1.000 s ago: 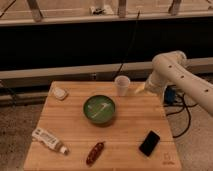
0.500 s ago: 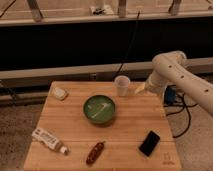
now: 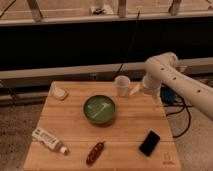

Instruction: Drag the ceramic bowl in a circle

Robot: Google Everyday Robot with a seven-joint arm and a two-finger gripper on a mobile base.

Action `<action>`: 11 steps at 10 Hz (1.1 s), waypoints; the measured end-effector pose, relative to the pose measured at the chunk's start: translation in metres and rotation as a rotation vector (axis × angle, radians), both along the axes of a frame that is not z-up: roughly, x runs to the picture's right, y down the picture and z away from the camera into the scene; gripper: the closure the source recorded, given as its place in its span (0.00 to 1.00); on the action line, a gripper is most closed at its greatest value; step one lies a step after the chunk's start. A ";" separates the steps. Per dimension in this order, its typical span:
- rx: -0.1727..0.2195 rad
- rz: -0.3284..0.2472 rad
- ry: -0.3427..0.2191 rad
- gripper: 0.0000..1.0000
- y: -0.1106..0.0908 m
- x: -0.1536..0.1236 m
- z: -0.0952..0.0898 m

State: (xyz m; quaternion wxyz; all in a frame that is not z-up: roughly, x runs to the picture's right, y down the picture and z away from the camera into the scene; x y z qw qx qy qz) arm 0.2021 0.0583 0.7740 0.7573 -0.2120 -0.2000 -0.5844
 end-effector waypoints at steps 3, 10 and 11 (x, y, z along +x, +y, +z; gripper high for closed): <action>0.006 -0.023 -0.016 0.20 0.005 -0.005 0.008; 0.010 -0.105 -0.091 0.20 0.027 -0.052 0.037; 0.006 -0.115 -0.104 0.20 0.030 -0.060 0.042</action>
